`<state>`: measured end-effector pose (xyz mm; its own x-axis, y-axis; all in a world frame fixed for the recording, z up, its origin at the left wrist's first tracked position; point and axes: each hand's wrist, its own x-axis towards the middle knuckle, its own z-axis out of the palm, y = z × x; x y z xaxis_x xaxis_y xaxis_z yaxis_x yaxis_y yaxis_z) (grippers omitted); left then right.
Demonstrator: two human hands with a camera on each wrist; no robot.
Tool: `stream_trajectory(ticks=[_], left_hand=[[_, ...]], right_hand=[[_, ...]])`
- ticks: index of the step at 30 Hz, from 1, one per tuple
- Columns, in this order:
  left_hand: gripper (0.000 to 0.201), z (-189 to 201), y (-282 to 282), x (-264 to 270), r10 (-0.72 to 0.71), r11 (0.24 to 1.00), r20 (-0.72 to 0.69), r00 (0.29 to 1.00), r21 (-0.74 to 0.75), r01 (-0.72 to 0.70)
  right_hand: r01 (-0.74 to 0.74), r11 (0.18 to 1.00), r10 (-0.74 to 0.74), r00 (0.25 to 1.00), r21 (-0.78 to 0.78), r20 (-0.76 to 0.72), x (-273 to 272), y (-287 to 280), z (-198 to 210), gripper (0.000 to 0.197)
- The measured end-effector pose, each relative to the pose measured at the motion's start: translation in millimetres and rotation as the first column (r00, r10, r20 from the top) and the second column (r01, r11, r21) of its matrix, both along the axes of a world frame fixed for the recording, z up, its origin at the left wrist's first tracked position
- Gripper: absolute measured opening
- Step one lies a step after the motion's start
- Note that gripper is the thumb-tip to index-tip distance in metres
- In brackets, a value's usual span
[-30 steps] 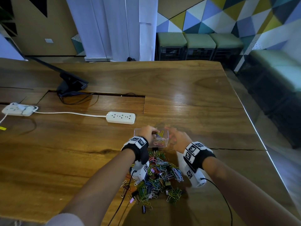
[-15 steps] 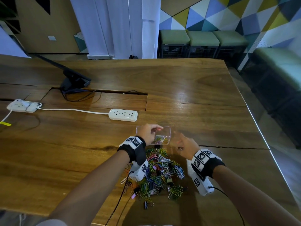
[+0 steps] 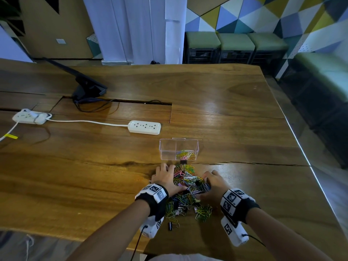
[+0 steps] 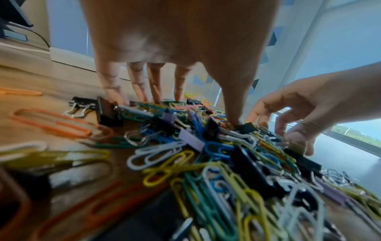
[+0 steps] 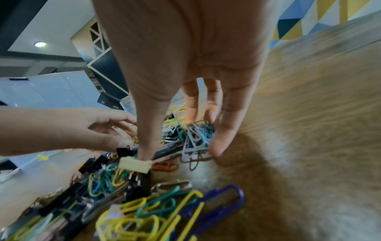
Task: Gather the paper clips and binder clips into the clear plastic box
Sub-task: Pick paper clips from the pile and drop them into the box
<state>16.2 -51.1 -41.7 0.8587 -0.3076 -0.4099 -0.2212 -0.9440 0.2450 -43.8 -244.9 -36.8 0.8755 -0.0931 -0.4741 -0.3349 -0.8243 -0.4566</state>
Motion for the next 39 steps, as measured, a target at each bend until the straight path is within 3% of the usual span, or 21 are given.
stream_trajectory(ticks=[14, 21, 22, 24, 25, 27, 34, 39], left_hand=[[0.040, -1.0, 6.5, 4.4, 0.025, 0.978, -0.052, 0.998, -0.204, -0.035], [0.028, 0.4, 13.9, 14.9, 0.127, 0.947, -0.066, 0.990, -0.288, -0.140], [0.027, 0.8, 14.9, 15.8, 0.139, 0.942, -0.084, 0.987, -0.295, -0.158], [0.026, 1.0, 17.0, 18.2, 0.140, 0.934, -0.139, 0.980, -0.311, -0.178], [0.026, 1.4, 18.0, 19.7, 0.132, 0.934, -0.158, 0.979, -0.310, -0.176], [0.027, 2.7, 19.2, 21.9, 0.104, 0.943, -0.170, 0.980, -0.295, -0.151], [0.033, 4.4, 11.7, 20.6, 0.070, 0.974, -0.166, 0.984, -0.201, -0.104], [0.043, 7.1, 2.6, 18.4, -0.037, 0.995, -0.118, 0.992, -0.095, 0.026]], right_hand=[[-0.022, 0.999, 0.023, 0.999, 0.026, -0.031, 2.0, 3.3, 6.7, 0.027], [-0.080, 0.997, 0.080, 0.995, -0.006, -0.065, 7.2, 0.2, 13.7, 0.011], [-0.095, 0.995, 0.094, 0.994, -0.004, -0.051, 8.2, -1.0, 16.0, 0.006], [-0.111, 0.994, 0.111, 0.994, -0.022, -0.012, 13.5, -4.4, 20.0, 0.022], [-0.115, 0.992, 0.116, 0.993, -0.041, 0.002, 16.7, -6.0, 24.2, 0.021], [-0.114, 0.992, 0.116, 0.993, -0.059, 0.030, 25.3, -8.5, 35.1, 0.005], [-0.123, 0.989, 0.137, 0.974, -0.088, 0.180, 66.5, -10.3, 74.7, 0.013], [-0.141, 0.978, 0.179, 0.947, -0.155, 0.268, 95.5, -0.5, 93.2, 0.012]])
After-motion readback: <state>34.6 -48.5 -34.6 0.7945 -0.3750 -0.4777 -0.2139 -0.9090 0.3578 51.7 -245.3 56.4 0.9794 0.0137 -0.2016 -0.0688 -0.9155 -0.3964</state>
